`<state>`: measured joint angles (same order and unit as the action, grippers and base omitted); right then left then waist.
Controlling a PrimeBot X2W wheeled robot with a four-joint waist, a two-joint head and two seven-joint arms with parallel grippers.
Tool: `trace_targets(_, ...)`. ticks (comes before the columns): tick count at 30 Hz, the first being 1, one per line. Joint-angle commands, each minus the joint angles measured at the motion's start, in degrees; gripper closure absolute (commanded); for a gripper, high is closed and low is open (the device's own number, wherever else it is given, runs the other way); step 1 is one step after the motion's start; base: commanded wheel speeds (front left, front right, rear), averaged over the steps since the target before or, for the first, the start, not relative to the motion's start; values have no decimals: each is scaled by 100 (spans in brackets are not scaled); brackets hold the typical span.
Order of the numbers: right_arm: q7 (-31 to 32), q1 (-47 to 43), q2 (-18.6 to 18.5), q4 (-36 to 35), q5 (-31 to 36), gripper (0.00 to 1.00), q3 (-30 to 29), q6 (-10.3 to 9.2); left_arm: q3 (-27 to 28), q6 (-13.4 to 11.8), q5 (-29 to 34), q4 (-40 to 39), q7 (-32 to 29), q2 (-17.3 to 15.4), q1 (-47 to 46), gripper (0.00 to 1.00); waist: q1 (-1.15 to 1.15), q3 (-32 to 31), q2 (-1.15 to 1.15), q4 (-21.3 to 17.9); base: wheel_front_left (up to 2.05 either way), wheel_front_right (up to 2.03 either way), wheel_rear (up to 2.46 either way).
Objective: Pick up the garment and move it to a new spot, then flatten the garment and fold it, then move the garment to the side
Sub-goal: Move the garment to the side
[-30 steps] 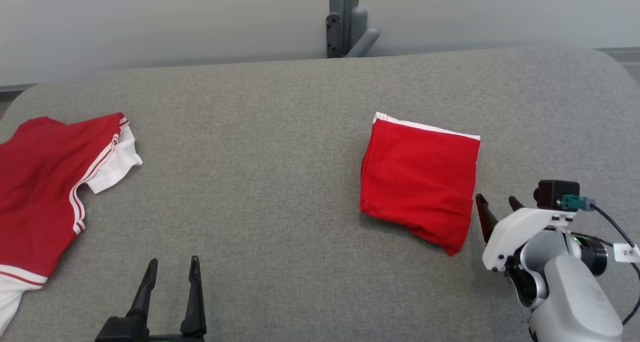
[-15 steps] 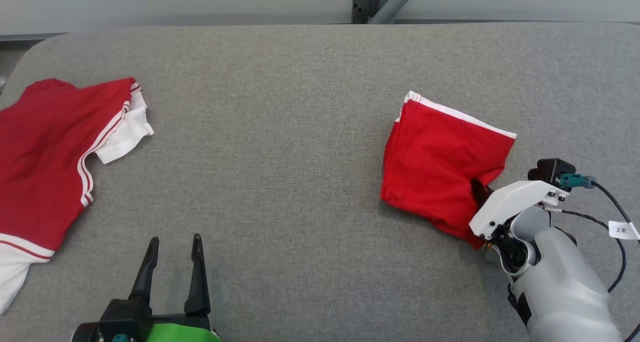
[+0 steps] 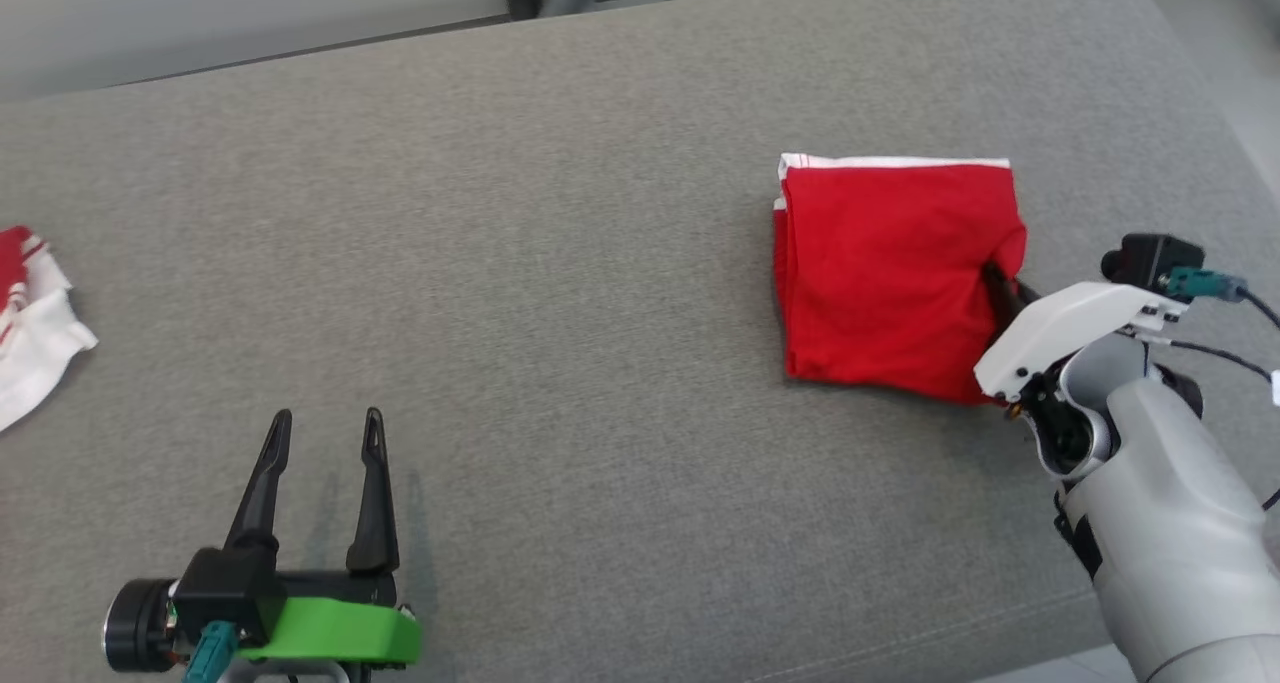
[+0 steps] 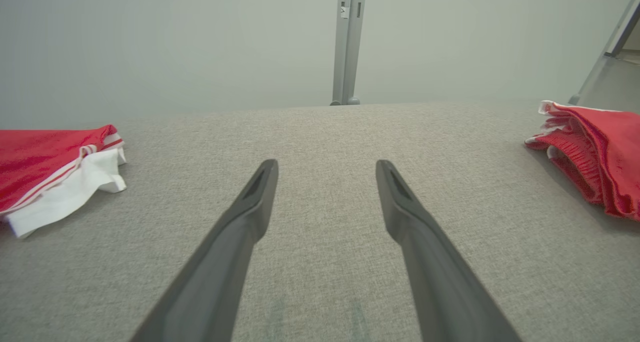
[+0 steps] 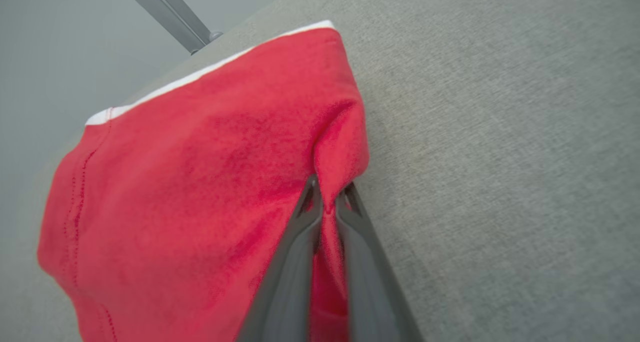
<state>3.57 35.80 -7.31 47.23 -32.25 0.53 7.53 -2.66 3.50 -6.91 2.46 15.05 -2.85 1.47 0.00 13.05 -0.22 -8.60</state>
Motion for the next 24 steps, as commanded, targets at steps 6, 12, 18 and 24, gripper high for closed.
trace_targets(6,-590,610,-532,269,582,100,83,-8,-55,168,236,29,18,-146,-599,0,0,960,22,-699,0,0,0)
trace_targets(12,-847,1305,-1143,586,1109,100,28,-8,3,191,317,67,18,-204,-793,0,0,1480,22,-309,0,0,0)
trace_targets(18,-730,2103,-1809,1077,1726,100,-219,-9,16,183,322,52,19,-177,-763,0,0,1799,22,90,0,0,0)
trace_targets(24,-647,2537,-2264,1606,2381,0,-620,-9,35,144,225,22,18,-105,-821,0,0,1879,22,337,0,0,0)
